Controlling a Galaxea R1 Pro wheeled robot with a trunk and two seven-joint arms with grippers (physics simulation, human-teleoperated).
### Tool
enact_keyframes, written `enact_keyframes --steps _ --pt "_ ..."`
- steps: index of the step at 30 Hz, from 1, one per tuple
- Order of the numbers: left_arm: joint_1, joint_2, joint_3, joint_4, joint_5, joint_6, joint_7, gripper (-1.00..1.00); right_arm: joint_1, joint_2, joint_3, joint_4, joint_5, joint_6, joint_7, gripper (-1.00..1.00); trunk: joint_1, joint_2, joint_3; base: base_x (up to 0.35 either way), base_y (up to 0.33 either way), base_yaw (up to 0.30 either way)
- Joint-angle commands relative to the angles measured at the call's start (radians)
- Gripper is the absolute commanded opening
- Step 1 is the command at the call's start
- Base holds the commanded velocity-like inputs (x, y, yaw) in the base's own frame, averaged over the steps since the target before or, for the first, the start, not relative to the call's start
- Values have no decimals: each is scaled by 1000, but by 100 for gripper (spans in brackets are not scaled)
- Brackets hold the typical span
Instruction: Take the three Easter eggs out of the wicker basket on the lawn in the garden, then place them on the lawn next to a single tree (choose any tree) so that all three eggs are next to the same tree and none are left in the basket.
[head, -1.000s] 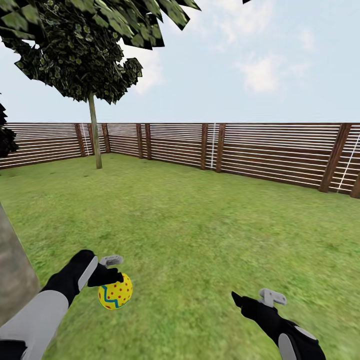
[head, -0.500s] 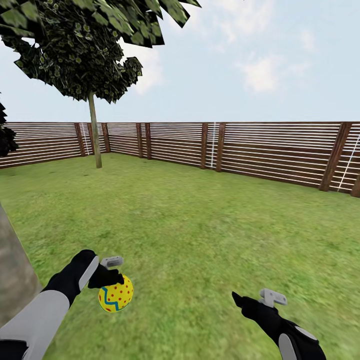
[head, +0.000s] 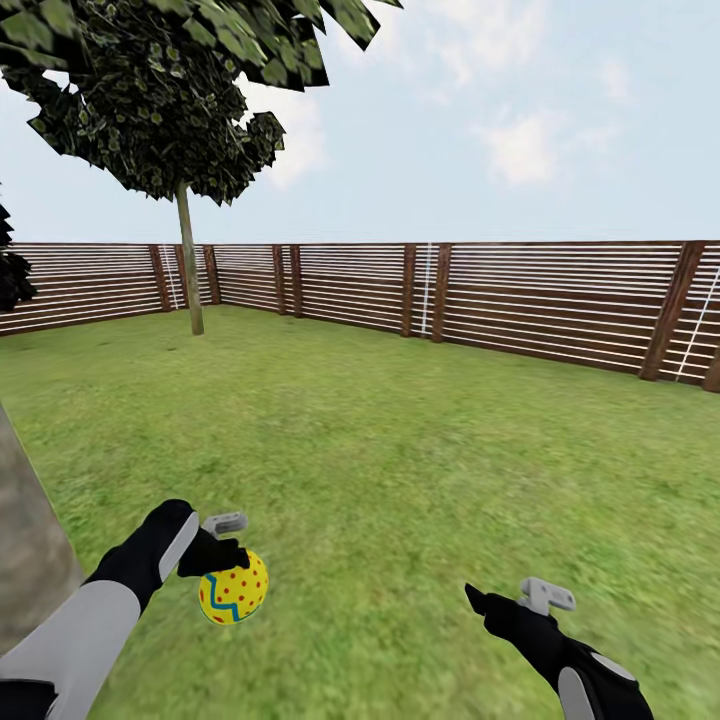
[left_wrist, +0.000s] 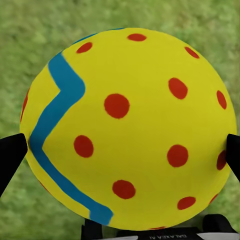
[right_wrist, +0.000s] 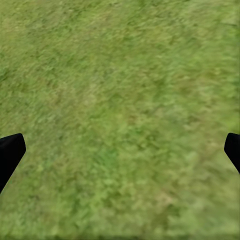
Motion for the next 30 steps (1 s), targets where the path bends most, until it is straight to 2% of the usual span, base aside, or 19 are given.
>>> enact_keyframes --steps 1,30 --pt "-1 1 -6 -1 2 3 -2 -100 -1 1 -3 -1 2 6 7 100 4 -8 -4 0 0 0" --pt "0 2 -6 0 1 1 0 -100 -1 3 9 9 1 6 7 100 115 -211 -95 0 0 0"
